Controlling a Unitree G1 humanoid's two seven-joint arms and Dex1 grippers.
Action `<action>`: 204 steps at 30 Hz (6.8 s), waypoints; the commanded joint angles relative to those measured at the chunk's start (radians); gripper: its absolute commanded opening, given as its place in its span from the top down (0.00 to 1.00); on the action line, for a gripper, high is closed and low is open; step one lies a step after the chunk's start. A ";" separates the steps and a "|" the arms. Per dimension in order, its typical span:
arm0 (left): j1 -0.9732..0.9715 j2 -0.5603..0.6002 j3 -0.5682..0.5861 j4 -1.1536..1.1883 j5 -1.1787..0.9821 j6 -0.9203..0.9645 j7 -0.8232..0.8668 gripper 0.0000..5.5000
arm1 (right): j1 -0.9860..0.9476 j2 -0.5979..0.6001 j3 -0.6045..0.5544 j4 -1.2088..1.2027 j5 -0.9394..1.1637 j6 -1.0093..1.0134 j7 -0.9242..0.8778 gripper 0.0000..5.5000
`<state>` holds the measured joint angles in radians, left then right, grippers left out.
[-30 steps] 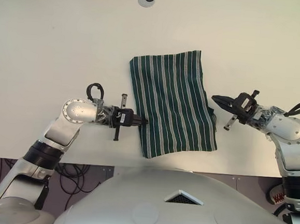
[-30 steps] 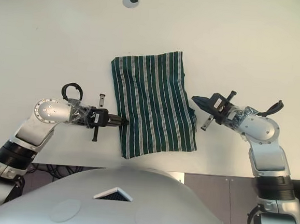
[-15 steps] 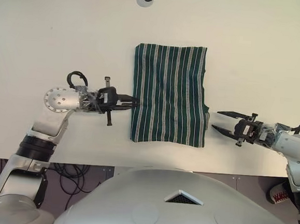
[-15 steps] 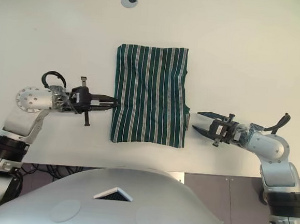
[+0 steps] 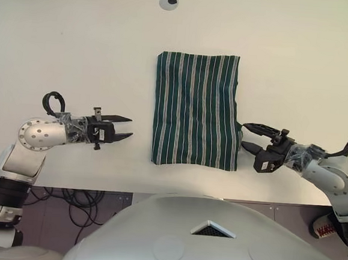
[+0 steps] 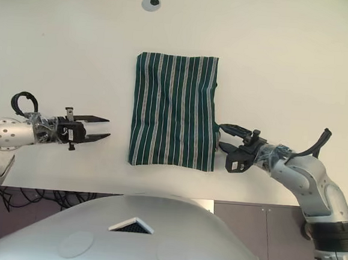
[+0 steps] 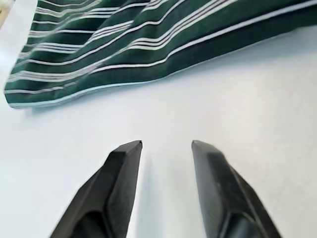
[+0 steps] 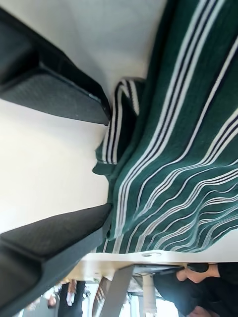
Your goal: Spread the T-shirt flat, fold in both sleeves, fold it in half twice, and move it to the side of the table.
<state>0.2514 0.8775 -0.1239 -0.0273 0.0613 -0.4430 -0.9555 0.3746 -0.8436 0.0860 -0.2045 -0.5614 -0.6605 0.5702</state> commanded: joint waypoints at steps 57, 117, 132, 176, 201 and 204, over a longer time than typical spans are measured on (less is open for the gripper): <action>-0.527 -0.324 -0.053 0.133 -0.519 1.129 0.208 0.96 | -0.684 0.309 0.063 0.350 1.192 1.493 0.115 0.88; -0.215 -0.307 0.067 0.048 -0.243 0.859 0.254 1.00 | -0.704 0.636 0.123 0.848 0.575 0.838 -0.154 1.00; -0.320 -0.620 0.269 -0.004 -0.504 0.700 0.408 1.00 | -0.173 0.392 0.026 0.149 0.607 1.035 -0.083 1.00; -0.269 -0.729 0.160 0.062 -0.348 0.384 0.457 1.00 | -0.596 0.559 -0.417 0.673 0.658 0.659 -0.644 1.00; -0.055 -0.693 0.147 -0.119 -0.006 0.365 0.764 1.00 | -0.115 0.611 -0.088 -0.108 0.340 0.532 -0.507 1.00; -0.070 -0.698 0.138 -0.141 -0.005 0.408 0.764 1.00 | -0.088 0.610 -0.109 -0.142 0.339 0.581 -0.501 1.00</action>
<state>0.1952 0.1835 0.0258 -0.1416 0.0578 -0.0705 -0.1949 0.2726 -0.2147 -0.0034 -0.3125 -0.2086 -0.1202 0.0609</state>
